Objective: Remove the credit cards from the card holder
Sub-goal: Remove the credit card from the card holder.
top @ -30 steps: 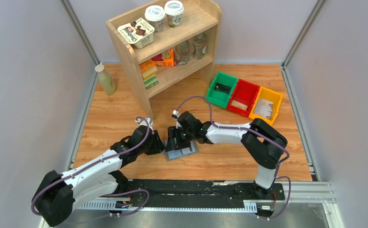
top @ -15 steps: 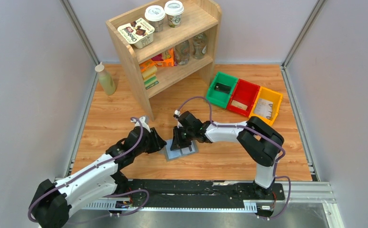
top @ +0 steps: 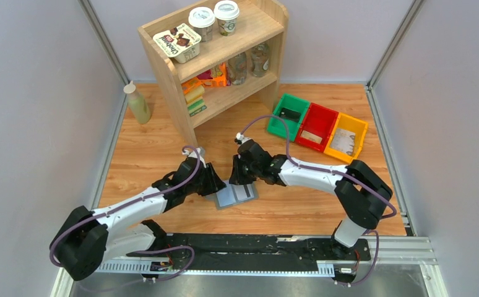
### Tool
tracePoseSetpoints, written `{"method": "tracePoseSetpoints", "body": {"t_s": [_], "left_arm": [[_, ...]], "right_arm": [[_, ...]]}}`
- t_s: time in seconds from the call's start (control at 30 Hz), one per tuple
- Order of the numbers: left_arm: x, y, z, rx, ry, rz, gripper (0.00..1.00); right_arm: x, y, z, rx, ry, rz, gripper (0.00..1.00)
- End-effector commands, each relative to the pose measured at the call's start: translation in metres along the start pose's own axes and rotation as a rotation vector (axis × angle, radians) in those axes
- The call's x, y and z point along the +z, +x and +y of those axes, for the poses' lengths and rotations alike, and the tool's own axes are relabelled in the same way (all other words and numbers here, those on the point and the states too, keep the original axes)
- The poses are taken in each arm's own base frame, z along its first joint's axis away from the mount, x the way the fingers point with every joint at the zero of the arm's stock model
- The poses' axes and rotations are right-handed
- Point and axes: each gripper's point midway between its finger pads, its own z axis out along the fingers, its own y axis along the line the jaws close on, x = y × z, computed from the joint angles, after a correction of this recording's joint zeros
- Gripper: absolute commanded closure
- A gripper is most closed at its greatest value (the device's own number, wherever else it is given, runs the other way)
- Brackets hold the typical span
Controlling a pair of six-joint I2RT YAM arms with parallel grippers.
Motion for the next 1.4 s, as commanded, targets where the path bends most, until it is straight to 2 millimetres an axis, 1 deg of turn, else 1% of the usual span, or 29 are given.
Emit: {"method": "tracePoseSetpoints", "body": {"t_s": [0.0,0.03,0.07,0.17,0.27,0.33,0.5,0.53,0.67,0.7,0.83,0.97,1.13,1.23,1.27,1.37], "left_arm": [[0.006,-0.008,-0.019,-0.023,0.06,0.001,0.6],[0.008,-0.005,-0.017,-0.023,0.052,0.015,0.6],[0.009,-0.007,-0.022,-0.021,0.076,0.011,0.6],[0.014,-0.007,-0.028,-0.015,0.102,0.022,0.6],[0.019,-0.005,-0.033,-0.02,0.126,0.044,0.55],[0.024,-0.001,-0.031,-0.032,0.123,0.06,0.52],[0.034,0.005,-0.03,-0.058,0.126,0.09,0.5],[0.035,0.007,-0.028,-0.065,0.121,0.096,0.5],[0.04,0.013,-0.016,-0.098,0.085,0.103,0.5],[0.041,0.017,-0.012,-0.106,0.074,0.109,0.51],[0.044,0.024,-0.004,-0.144,0.07,0.125,0.57],[0.043,0.024,-0.004,-0.163,0.09,0.107,0.58],[0.041,0.02,-0.011,-0.181,0.136,0.085,0.58],[0.04,0.02,-0.014,-0.19,0.161,0.078,0.59],[0.04,0.021,-0.013,-0.192,0.163,0.079,0.6],[0.036,0.016,-0.02,-0.2,0.202,0.057,0.64]], "right_arm": [[-0.016,-0.01,-0.025,-0.022,0.117,-0.072,0.9],[-0.017,-0.01,-0.028,-0.018,0.124,-0.07,0.89],[-0.017,-0.012,-0.038,-0.011,0.158,-0.087,0.88],[-0.018,-0.007,-0.05,0.007,0.182,-0.078,0.88],[-0.02,-0.005,-0.06,0.019,0.2,-0.077,0.87],[-0.021,-0.003,-0.067,0.032,0.21,-0.076,0.87],[-0.02,0.001,-0.075,0.043,0.211,-0.066,0.87],[-0.019,0.006,-0.071,0.043,0.186,-0.039,0.87],[-0.015,0.011,-0.069,0.045,0.162,-0.021,0.86],[-0.015,0.012,-0.07,0.046,0.162,-0.016,0.86],[-0.016,0.014,-0.069,0.041,0.152,-0.009,0.85],[-0.016,0.012,-0.06,0.031,0.106,-0.003,0.83],[-0.015,0.014,-0.048,0.029,0.045,0.017,0.8],[-0.016,0.011,-0.043,0.028,0.024,0.013,0.8],[-0.016,0.011,-0.043,0.026,0.024,0.011,0.8],[-0.015,0.011,-0.046,0.025,0.042,0.014,0.8]]}}
